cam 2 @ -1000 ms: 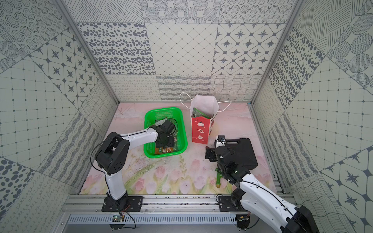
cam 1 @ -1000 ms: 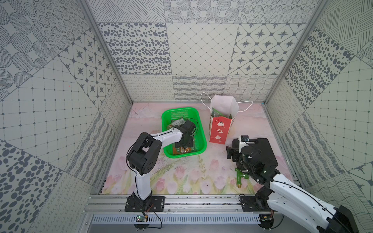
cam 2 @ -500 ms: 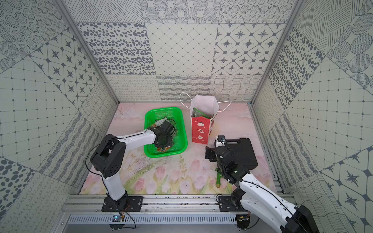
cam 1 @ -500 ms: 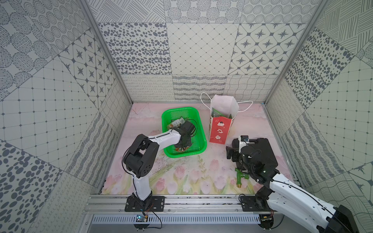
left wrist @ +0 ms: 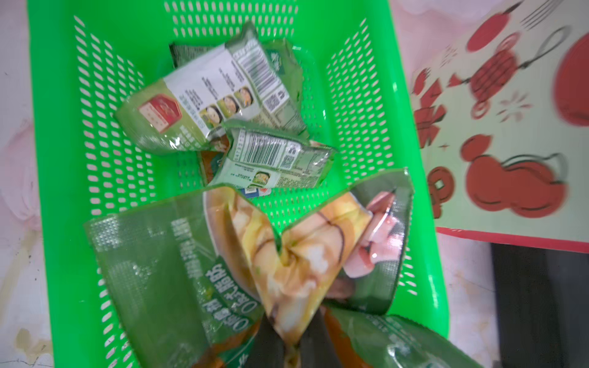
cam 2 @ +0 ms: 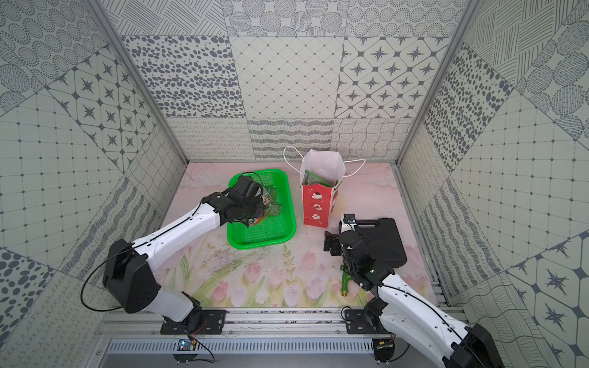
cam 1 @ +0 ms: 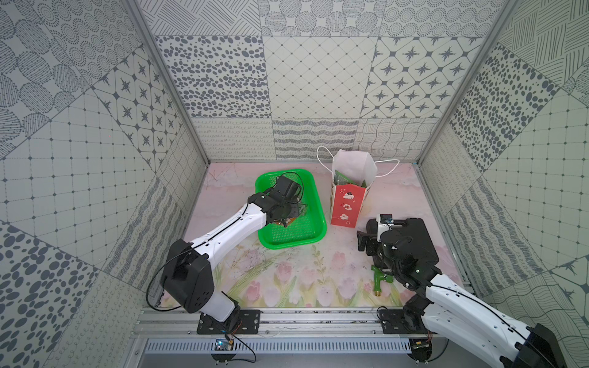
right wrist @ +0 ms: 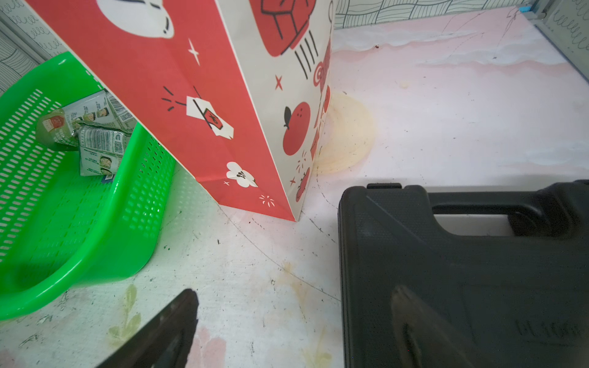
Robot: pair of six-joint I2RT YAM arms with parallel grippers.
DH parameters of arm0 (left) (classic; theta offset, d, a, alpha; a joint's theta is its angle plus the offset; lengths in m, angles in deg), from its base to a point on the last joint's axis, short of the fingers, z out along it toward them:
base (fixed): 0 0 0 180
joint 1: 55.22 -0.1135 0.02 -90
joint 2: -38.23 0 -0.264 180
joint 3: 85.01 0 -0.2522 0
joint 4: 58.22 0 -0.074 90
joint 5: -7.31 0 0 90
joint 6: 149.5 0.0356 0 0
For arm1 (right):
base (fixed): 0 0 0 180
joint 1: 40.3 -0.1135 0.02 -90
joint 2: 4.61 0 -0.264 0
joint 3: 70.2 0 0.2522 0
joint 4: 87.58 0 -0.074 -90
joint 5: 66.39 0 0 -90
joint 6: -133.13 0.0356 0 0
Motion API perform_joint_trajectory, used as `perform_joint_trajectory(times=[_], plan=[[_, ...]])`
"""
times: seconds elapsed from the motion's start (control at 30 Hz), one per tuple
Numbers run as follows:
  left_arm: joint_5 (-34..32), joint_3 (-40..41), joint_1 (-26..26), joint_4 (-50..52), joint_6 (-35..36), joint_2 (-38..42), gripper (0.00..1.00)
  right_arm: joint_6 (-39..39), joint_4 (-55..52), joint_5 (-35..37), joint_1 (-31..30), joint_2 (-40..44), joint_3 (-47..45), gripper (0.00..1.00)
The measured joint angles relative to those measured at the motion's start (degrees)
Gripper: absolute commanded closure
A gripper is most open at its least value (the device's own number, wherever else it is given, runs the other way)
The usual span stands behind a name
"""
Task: Place the condiment packets inside the bag
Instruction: Pick up the condiment packet from the storage box, then place the condiment packet in the paper bag.
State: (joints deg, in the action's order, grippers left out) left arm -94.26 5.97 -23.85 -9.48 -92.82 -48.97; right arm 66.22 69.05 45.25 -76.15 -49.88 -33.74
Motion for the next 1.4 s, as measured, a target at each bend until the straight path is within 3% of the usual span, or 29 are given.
perform_joint_trajectory(times=[0.3,0.67,0.97,1.4], plan=[[5.6,-12.1,0.0,0.0,0.6,2.3,1.00,0.0,0.0,0.0,0.0,0.0,0.0,0.03],[17.1,-27.5,1.7,-3.1,-2.3,-5.6,1.00,0.0,0.0,0.1,0.0,0.0,0.0,0.03],[25.0,-41.2,5.5,-8.5,-8.7,-17.1,1.00,-0.1,0.0,0.3,0.0,0.3,0.0,0.03],[28.2,-62.8,8.0,-5.9,-15.0,-37.2,1.00,-0.2,-0.2,0.2,0.0,1.4,0.1,0.03]])
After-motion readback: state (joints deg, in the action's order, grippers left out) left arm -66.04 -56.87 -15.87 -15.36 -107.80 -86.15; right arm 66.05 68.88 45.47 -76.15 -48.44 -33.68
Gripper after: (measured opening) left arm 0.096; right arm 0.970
